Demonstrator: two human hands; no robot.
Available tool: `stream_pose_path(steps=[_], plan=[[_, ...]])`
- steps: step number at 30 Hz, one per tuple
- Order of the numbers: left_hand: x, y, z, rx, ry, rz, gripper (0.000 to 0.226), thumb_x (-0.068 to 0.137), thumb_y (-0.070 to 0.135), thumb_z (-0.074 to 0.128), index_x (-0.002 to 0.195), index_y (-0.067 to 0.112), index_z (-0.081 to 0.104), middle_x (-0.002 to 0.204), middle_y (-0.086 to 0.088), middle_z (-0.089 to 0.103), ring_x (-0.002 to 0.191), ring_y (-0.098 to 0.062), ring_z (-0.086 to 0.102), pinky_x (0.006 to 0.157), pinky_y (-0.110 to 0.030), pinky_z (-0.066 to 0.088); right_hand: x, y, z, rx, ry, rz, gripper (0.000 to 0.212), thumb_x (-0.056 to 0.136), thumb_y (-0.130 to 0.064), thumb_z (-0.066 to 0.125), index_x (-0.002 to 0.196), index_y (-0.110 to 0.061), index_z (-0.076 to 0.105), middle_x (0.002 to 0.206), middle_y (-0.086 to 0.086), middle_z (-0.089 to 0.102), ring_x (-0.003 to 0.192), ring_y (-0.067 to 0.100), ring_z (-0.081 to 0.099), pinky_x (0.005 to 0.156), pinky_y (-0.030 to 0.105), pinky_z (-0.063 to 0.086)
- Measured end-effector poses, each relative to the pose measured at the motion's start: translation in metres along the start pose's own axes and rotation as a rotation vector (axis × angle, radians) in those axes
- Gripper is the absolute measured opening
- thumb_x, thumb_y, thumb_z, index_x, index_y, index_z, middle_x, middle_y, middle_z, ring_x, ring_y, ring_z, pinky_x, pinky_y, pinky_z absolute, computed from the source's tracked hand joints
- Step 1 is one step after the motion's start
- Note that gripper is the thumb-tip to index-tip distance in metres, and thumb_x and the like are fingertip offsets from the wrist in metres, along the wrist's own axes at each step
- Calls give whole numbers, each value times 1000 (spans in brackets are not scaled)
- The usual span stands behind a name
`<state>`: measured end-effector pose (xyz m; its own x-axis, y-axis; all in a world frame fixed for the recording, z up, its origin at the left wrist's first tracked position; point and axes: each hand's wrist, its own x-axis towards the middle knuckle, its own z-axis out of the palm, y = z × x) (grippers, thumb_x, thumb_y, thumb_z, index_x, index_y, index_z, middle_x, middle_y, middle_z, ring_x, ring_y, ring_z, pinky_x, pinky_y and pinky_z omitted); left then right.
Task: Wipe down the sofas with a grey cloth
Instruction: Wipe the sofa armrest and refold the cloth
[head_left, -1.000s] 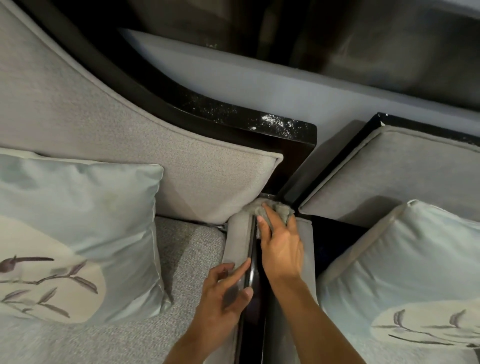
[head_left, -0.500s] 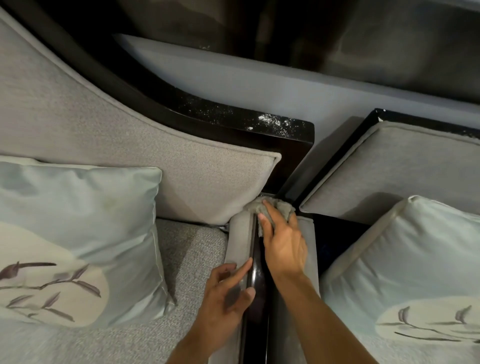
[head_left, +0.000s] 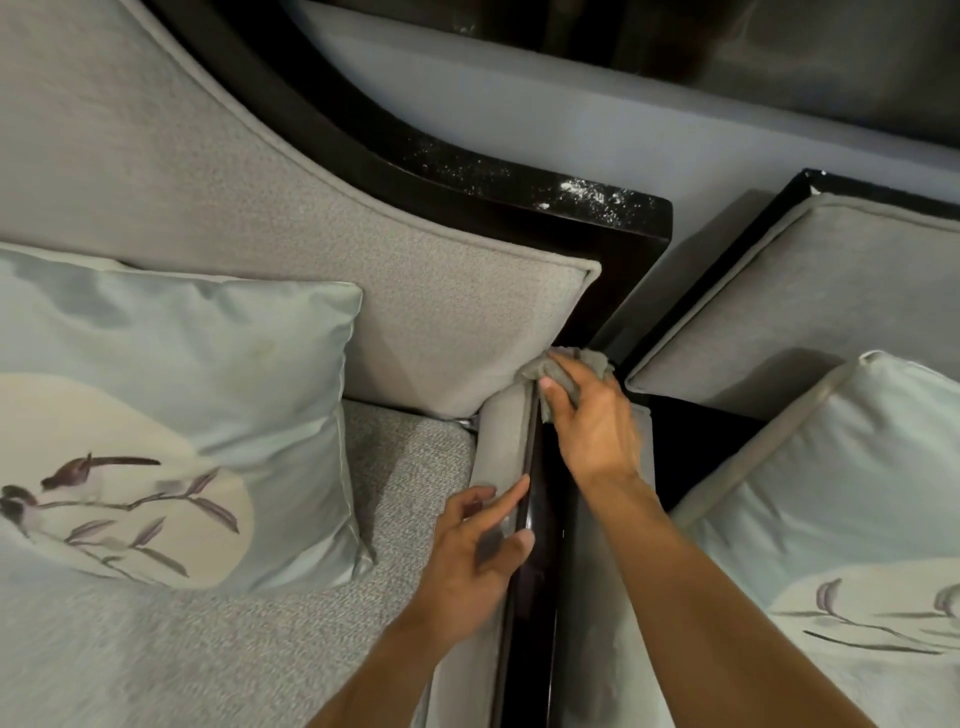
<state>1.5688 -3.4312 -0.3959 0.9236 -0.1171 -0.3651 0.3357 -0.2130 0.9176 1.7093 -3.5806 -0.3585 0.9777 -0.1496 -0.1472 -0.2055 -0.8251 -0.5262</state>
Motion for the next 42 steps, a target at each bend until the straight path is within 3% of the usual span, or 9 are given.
stream_pose_path(steps=[10, 14, 17, 19, 23, 28, 33, 36, 42], plan=[[-60, -24, 28, -134, 318, -154, 81, 64, 81, 68, 134, 58, 35, 137, 30, 34, 133, 9, 38, 118, -33, 38, -118, 33, -19, -76, -219, -227, 48, 92, -67, 36, 139, -65, 31, 141, 1, 55, 122, 21, 58, 96, 42, 52], [-86, -34, 42, -157, 336, -162, 102, 57, 92, 64, 143, 48, 32, 142, 27, 35, 135, 11, 35, 119, -29, 33, -108, 34, -23, -253, -154, -287, 47, 92, -70, 34, 139, -64, 34, 130, 7, 60, 105, 30, 66, 80, 45, 58], [-99, -39, 47, -153, 299, -172, 115, 57, 95, 62, 153, 39, 33, 152, 19, 32, 144, 4, 29, 121, -28, 29, -81, 22, -16, -179, -71, -240, 44, 97, -58, 45, 141, -52, 46, 125, 16, 61, 102, 30, 67, 89, 40, 56], [-107, -46, 48, -161, 271, -173, 119, 56, 98, 57, 155, 37, 31, 155, 23, 29, 146, 5, 26, 122, -27, 27, -95, 24, -13, -77, -90, -244, 43, 99, -51, 49, 141, -49, 48, 120, 12, 65, 102, 14, 65, 98, 33, 51], [-127, -54, 47, -184, 264, -154, 102, 61, 95, 58, 146, 49, 28, 154, 31, 25, 144, 16, 20, 120, -18, 23, -192, 44, -18, 24, -301, -342, 37, 100, -50, 50, 136, -59, 47, 117, -25, 62, 99, -17, 56, 88, 6, 43], [-135, -61, 46, -246, 250, -164, 98, 60, 94, 62, 143, 53, 28, 156, 31, 25, 145, 16, 21, 124, -26, 23, -176, 47, -15, -24, -246, -322, 40, 94, -65, 47, 134, -61, 48, 107, -8, 70, 89, 2, 68, 81, 17, 52], [-134, -64, 47, -271, 222, -165, 98, 57, 96, 63, 141, 61, 26, 156, 35, 22, 146, 14, 20, 125, -31, 24, -105, 17, 3, 48, -58, -124, 45, 97, -48, 55, 142, -42, 49, 128, 7, 67, 116, 23, 63, 100, 22, 45], [-135, -64, 48, -268, 224, -160, 97, 56, 96, 63, 140, 63, 25, 153, 41, 19, 143, 21, 17, 125, -30, 23, -144, 20, 7, -8, -44, -140, 46, 99, -53, 47, 144, -48, 43, 135, 10, 63, 123, 25, 59, 105, 38, 48], [-129, -70, 45, -212, 248, -130, 106, 56, 96, 62, 148, 51, 33, 154, 32, 28, 145, 10, 24, 123, -36, 28, -96, 22, 6, -78, 48, -45, 52, 99, -62, 34, 149, -51, 31, 129, 16, 63, 117, 34, 61, 100, 41, 50]])
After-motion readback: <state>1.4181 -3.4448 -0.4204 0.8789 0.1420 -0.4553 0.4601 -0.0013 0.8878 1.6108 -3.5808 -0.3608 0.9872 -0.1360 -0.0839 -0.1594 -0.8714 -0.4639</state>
